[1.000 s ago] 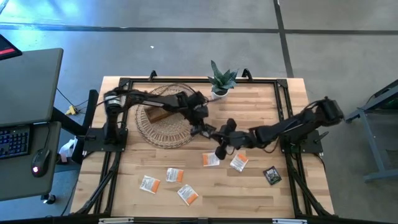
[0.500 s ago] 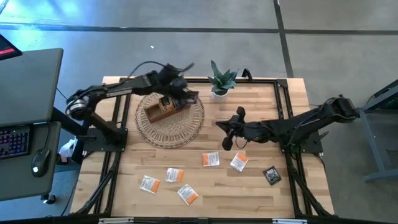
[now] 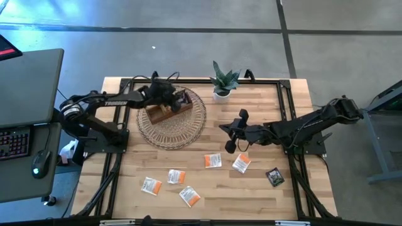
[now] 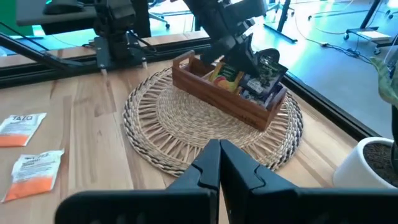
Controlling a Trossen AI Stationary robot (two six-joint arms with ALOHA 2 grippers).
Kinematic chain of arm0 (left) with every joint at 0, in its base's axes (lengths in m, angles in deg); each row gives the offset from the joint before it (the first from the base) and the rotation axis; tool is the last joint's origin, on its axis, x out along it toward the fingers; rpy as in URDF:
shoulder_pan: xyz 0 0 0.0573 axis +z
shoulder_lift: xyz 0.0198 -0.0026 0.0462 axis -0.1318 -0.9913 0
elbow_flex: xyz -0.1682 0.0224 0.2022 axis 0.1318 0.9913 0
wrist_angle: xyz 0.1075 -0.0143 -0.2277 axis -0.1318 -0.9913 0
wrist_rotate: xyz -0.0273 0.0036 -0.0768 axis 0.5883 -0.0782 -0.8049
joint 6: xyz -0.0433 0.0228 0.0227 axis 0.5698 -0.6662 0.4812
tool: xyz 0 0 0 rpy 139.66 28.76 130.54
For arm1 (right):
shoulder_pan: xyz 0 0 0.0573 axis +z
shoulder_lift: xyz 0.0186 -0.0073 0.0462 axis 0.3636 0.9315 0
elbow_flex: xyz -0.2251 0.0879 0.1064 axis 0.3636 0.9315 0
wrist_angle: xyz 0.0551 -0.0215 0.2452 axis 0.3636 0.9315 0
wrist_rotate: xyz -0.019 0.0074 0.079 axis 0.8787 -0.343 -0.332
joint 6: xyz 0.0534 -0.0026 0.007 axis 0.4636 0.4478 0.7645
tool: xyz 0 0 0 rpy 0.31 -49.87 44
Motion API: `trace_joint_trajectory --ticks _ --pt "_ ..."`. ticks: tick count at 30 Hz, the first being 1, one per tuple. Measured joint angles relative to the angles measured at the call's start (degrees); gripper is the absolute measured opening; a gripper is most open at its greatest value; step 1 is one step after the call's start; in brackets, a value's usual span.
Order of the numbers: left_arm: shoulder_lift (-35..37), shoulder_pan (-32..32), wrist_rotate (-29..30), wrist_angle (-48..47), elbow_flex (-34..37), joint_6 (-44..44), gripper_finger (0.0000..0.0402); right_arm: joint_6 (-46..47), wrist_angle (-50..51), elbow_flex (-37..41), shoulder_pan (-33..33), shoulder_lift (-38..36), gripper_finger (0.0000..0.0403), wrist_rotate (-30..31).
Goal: Pick & Place Tea
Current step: Put the black tea bag into the right section of the wooden organizer
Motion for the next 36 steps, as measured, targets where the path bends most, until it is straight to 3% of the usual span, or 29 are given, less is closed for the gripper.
trace_joint_trajectory --ticks 3,11,24,32,36 --pt "0.0 -1.0 2.6 1.3 0.5 0.4 0.0001 0.0 -0.2 0.0 0.0 0.0 0.0001 0.0" --pt "-3.0 -2.2 1.3 2.9 0.5 1.9 0.0006 1.5 -0.2 0.0 0.0 0.0 0.0001 0.3" --pt "-5.9 -2.5 2.1 4.1 0.5 1.2 0.0113 1.6 -0.2 0.0 0.0 0.0 0.0001 1.4" --pt "1.8 -2.4 5.8 -2.4 0.5 -2.2 0.0136 1.7 -0.2 0.0 -0.3 0.0 0.0004 -4.5" --pt "6.0 -2.4 5.8 -6.0 0.5 -2.2 0.0142 -2.7 -1.2 0.0 -1.0 0.0 0.0025 -0.7"
